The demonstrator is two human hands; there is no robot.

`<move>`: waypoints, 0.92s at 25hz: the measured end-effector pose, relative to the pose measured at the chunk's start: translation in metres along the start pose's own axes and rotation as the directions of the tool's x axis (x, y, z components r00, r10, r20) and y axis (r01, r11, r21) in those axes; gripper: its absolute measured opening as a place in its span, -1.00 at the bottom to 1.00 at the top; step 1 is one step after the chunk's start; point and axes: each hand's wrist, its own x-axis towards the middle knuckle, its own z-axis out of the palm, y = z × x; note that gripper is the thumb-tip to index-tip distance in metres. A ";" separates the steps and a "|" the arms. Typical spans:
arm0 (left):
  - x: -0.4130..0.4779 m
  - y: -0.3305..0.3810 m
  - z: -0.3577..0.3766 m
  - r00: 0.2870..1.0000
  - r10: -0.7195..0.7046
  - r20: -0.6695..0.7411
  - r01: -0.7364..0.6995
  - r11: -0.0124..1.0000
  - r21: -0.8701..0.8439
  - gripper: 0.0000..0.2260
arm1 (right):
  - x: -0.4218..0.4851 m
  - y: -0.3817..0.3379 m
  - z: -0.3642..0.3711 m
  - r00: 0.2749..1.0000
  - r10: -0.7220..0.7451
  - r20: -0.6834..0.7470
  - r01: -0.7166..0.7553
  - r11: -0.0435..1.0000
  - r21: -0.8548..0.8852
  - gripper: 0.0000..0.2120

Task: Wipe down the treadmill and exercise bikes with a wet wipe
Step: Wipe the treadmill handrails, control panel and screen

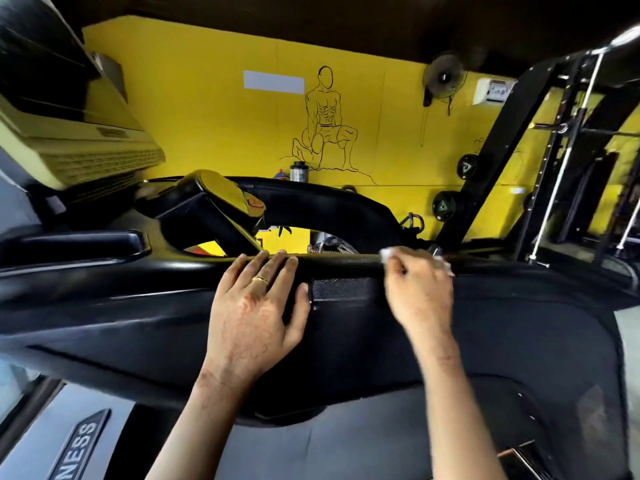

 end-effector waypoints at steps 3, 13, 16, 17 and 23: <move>0.000 0.001 0.003 1.000 0.019 -0.022 -0.019 1.000 0.001 -0.68 | -0.039 -0.043 0.017 0.925 -0.376 0.050 0.358 0.909 0.212 -0.71; -0.011 0.003 -0.004 0.999 -0.008 -0.052 0.010 1.000 0.026 -0.67 | -0.027 -0.060 0.021 0.907 -0.416 0.064 0.394 0.893 0.219 -0.70; -0.017 -0.004 -0.007 0.997 -0.016 -0.075 0.016 1.000 -0.010 -0.65 | -0.051 -0.049 0.020 0.827 -0.562 -0.003 0.526 0.771 0.358 -0.70; -0.020 -0.007 -0.008 0.997 -0.013 -0.076 0.012 1.000 -0.024 -0.65 | -0.052 -0.028 0.022 0.840 -0.536 -0.088 0.532 0.779 0.331 -0.71; -0.025 -0.006 -0.007 0.997 -0.001 -0.071 -0.001 0.999 -0.032 -0.65 | -0.043 0.017 0.030 0.925 -0.122 -0.361 0.236 0.926 0.294 -0.70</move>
